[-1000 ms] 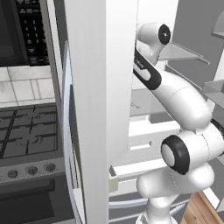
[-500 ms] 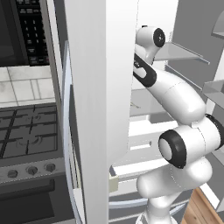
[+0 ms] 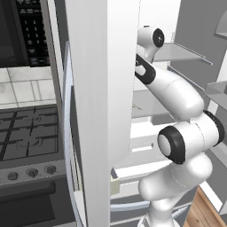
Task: Place the condiment bottle and condiment bottle from the counter to the top shelf of the fridge. If the existing items in the fridge are on the top shelf, move them to other shelves.
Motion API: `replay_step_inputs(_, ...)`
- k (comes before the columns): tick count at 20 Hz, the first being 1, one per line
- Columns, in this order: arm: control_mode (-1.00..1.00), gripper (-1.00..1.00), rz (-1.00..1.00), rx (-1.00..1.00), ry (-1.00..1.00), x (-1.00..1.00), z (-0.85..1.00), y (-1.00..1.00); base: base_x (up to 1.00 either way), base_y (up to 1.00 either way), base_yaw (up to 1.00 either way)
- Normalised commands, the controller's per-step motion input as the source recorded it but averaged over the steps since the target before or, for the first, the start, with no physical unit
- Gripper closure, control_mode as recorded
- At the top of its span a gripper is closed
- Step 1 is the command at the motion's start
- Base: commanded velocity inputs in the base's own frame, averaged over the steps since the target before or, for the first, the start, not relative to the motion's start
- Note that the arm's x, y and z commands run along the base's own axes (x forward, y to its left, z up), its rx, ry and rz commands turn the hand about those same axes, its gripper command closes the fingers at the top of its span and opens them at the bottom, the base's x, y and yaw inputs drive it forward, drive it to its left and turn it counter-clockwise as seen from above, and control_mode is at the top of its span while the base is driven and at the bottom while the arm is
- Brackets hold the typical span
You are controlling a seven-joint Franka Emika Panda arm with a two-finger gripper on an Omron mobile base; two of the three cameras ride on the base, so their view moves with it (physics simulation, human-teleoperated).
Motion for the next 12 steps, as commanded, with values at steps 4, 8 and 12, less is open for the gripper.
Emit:
replay_step_inputs(4,-1.0,1.0,0.0,0.0,0.0,0.35,-0.03,0.0,0.0,0.0,0.0)
replay_step_inputs(8,-1.0,1.0,0.0,0.0,0.0,0.03,-0.11,0.0,0.0,0.0,0.0)
replay_step_inputs(12,-1.0,-1.0,0.0,0.0,0.0,0.0,0.0,0.0,0.0,0.0,0.0)
